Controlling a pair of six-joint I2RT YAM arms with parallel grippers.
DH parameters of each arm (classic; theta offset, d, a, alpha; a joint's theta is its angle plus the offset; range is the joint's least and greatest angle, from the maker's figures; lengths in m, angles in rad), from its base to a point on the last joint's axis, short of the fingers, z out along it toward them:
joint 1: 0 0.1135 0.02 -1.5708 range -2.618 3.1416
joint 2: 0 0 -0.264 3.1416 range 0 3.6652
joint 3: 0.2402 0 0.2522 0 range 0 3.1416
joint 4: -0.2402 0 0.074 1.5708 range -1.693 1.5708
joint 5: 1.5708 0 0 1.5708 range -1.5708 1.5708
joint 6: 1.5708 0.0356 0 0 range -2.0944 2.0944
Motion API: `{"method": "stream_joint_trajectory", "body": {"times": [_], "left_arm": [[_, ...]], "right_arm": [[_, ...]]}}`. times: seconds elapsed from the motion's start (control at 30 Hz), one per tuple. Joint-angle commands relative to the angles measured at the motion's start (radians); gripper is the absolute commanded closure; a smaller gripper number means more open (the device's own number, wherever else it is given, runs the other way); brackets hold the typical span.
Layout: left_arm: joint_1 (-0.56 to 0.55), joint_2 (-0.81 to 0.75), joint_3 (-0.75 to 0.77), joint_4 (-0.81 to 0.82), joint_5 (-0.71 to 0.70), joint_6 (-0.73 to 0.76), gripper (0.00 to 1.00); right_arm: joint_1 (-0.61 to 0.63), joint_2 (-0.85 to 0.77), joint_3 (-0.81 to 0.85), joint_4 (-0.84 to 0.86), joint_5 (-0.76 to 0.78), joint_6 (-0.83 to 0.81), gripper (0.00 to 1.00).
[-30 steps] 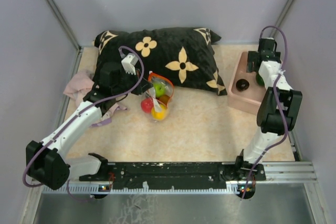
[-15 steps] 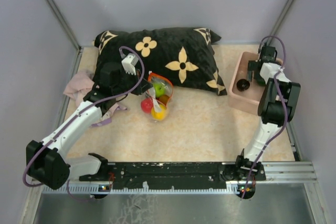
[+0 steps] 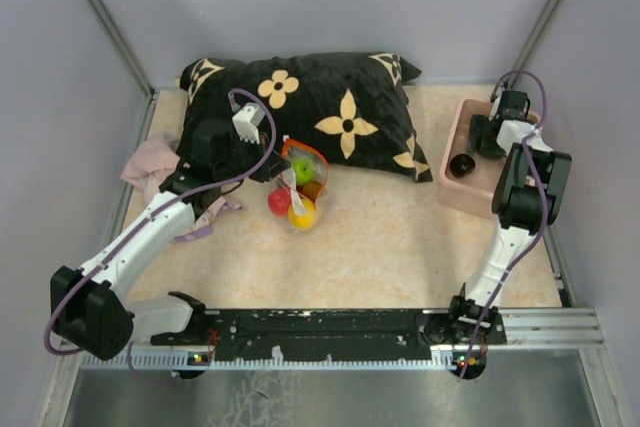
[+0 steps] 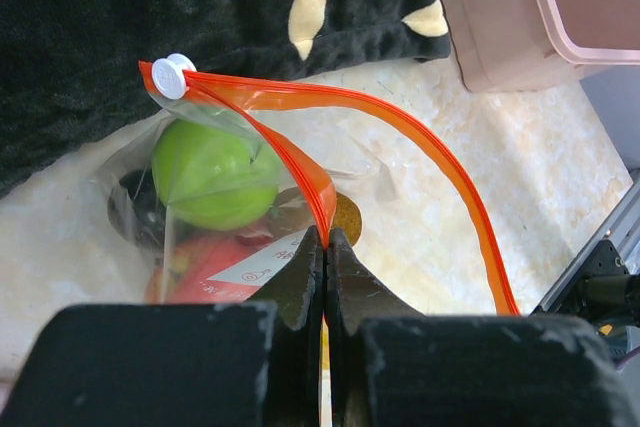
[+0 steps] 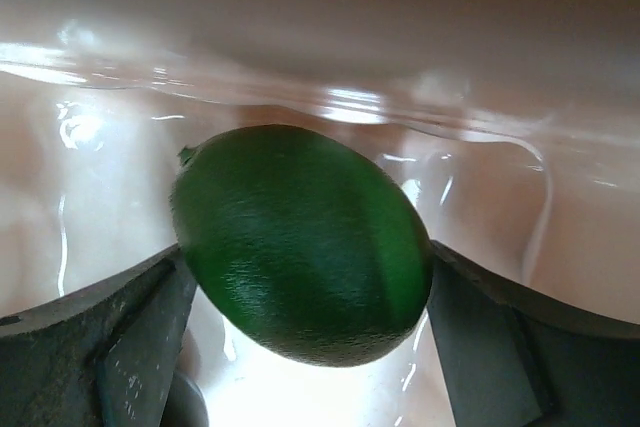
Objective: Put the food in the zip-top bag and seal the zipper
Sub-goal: Pick up the fake fruit from the bin.
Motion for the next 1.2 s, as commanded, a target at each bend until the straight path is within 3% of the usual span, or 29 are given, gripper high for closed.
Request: {"method": "stream_joint_trajectory", "body": {"times": [0.0,0.23,0.53,0.7,1.17], "left_arm": [[-0.003,-0.003,0.023,-0.01,-0.003,0.0,1.0],[-0.004,-0.004,0.016,-0.009,0.002,-0.005,1.0],[-0.004,-0.005,0.01,-0.001,0.009,-0.017,1.0],[-0.004,-0.006,0.007,0.005,0.013,-0.021,1.0],[-0.004,-0.006,0.002,0.025,0.036,-0.019,1.0]], "right_arm": [[-0.016,0.029,0.06,0.005,-0.097,0.035,0.11],[-0.023,0.036,0.071,0.019,-0.169,0.068,0.14],[-0.024,-0.029,0.07,0.009,-0.182,0.109,0.38],[-0.023,-0.096,0.065,-0.024,-0.155,0.142,0.46],[-0.022,-0.338,0.015,-0.129,-0.119,0.246,0.51]]}}
